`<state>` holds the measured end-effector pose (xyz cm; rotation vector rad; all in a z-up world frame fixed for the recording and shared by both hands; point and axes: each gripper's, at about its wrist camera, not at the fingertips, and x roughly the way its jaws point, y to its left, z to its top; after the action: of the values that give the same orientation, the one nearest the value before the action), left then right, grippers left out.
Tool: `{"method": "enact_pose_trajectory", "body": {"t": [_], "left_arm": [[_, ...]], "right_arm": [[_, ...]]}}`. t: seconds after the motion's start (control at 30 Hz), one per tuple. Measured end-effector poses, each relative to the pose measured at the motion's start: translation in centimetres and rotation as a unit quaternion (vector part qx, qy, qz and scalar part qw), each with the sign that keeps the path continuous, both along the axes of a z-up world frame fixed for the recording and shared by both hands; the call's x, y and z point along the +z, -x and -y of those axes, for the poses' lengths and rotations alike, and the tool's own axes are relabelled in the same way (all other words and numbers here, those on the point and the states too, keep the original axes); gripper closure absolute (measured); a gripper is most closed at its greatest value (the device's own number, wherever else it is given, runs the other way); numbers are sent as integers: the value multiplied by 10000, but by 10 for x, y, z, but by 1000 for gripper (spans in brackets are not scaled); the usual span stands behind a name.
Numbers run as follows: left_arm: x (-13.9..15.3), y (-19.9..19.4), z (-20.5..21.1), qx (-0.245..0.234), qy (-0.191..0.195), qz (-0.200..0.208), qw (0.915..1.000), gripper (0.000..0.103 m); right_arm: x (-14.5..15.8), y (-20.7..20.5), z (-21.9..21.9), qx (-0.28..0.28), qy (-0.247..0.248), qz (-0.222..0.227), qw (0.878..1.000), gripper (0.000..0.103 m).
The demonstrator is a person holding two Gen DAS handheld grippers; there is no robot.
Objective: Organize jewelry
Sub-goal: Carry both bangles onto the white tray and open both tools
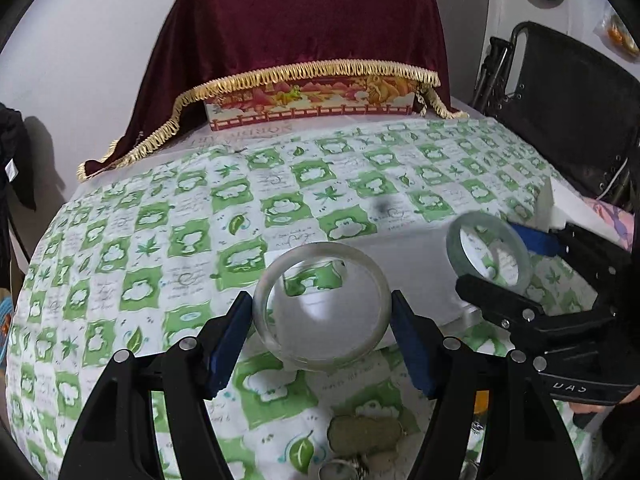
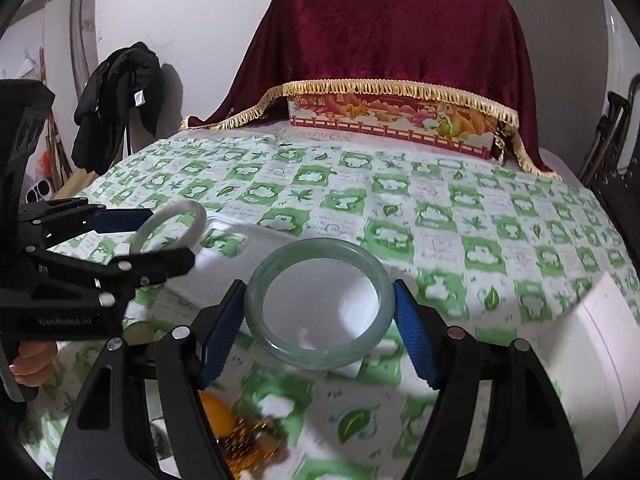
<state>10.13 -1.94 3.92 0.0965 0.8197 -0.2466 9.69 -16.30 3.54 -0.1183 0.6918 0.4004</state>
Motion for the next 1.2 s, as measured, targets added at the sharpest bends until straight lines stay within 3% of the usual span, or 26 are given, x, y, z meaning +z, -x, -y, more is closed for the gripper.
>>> {"method": "enact_pose_trajectory", "body": {"t": [0.17,0.33,0.5,0.6,0.73,0.87,0.97,1.13,1.2], "left_arm": [[-9,-8,3,-110,-28,-106,9999,33],[-15,-17,0,-156,89,-262,9995,33],[-17,-17,4,-245,90,-254,9993,33],[-11,-10,3,-226,62,-41,9997,24],[-6,-9,-9,-12,151,32,9999,24],[-2,-9,-34,315,361,-27,9988,24],[-4,0,-38,144,399,-190,9989,24],[-17,19,-16,-235,-429,-180,9986,24],[-25,16,-13,-213,-580,-315,9976,24]], "right_arm": [[-5,-11,1,107,-90,-191,9997,33],[-16,-23,-1,329,-193,-665,9971,32],[-9,-16,9,288,-512,-430,9973,25],[-4,-12,12,270,-588,-315,9974,25],[3,-9,25,34,-787,-139,9968,25],[5,-17,49,-352,-1211,-233,9917,25],[3,-19,62,-511,-1451,-373,9874,25],[2,-12,64,-471,-1453,-416,9874,25],[2,-9,59,-432,-1329,-373,9895,25]]}}
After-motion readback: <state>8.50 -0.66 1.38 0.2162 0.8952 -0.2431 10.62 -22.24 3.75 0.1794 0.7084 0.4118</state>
